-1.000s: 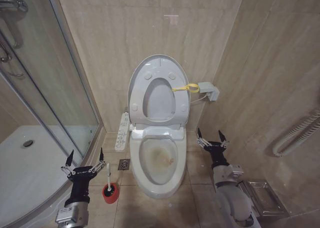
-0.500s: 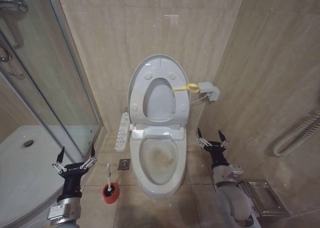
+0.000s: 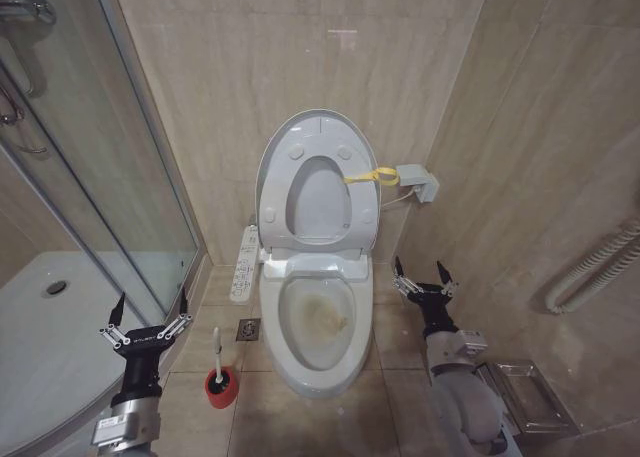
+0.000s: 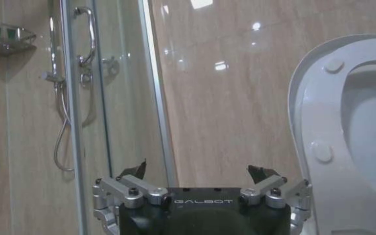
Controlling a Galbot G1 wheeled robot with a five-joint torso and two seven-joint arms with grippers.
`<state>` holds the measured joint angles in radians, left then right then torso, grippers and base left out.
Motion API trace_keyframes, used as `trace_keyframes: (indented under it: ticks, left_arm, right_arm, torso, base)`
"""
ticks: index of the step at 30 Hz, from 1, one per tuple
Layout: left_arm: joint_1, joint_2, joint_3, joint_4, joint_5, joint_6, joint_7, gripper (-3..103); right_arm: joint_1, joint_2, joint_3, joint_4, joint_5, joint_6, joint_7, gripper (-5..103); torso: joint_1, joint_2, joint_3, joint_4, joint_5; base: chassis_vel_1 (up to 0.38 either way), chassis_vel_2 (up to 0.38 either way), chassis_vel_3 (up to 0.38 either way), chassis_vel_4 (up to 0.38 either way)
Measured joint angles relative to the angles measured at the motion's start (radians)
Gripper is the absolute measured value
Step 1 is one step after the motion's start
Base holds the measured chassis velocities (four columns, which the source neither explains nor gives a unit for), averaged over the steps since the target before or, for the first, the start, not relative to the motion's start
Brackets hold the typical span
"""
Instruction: Open the toilet lid, clean the toilet bowl with a toilet brush, close the toilet lid, and flush.
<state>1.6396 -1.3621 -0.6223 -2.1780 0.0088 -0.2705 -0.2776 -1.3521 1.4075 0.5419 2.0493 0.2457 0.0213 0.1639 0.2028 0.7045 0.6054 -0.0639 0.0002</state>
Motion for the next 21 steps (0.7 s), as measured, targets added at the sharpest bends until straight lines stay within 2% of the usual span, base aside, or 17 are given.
trace_keyframes:
  ticks: [9,12,13,16,21]
  left_arm:
    - [0.008,-0.012,0.007,0.052,0.040,-0.037,-0.020,100]
    - [0.009,-0.014,0.016,0.148,0.065,-0.078,-0.053,100]
    - [0.009,-0.014,0.016,0.148,0.065,-0.078,-0.053,100]
    - [-0.010,-0.010,0.023,0.270,0.074,-0.125,-0.072,100]
    - [-0.042,0.000,0.045,0.382,0.051,-0.144,-0.069,100]
  right_arm:
    - [0.000,0.000,0.000,0.000,0.000,0.000,0.000,100]
    - [0.000,0.000,0.000,0.000,0.000,0.000,0.000,100]
    - [0.000,0.000,0.000,0.000,0.000,0.000,0.000,100]
    - [0.000,0.000,0.000,0.000,0.000,0.000,0.000,100]
    - [0.000,0.000,0.000,0.000,0.000,0.000,0.000,100]
  torso:
    - [0.000,0.000,0.000,-0.0003,0.0001]
    - [0.000,0.000,0.000,0.0000,-0.0001]
    - [0.000,0.000,0.000,0.0000,-0.0001]
    - [0.000,0.000,0.000,0.0000,-0.0003]
    - [0.000,0.000,0.000,0.0000,-0.0007]
  base:
    - [-0.021,0.017,0.021,-0.024]
    - [-0.057,0.043,0.041,-0.046]
    - [-0.051,0.038,0.033,-0.032]
    - [-0.017,0.001,0.010,-0.011]
    - [0.000,0.000,0.000,0.000]
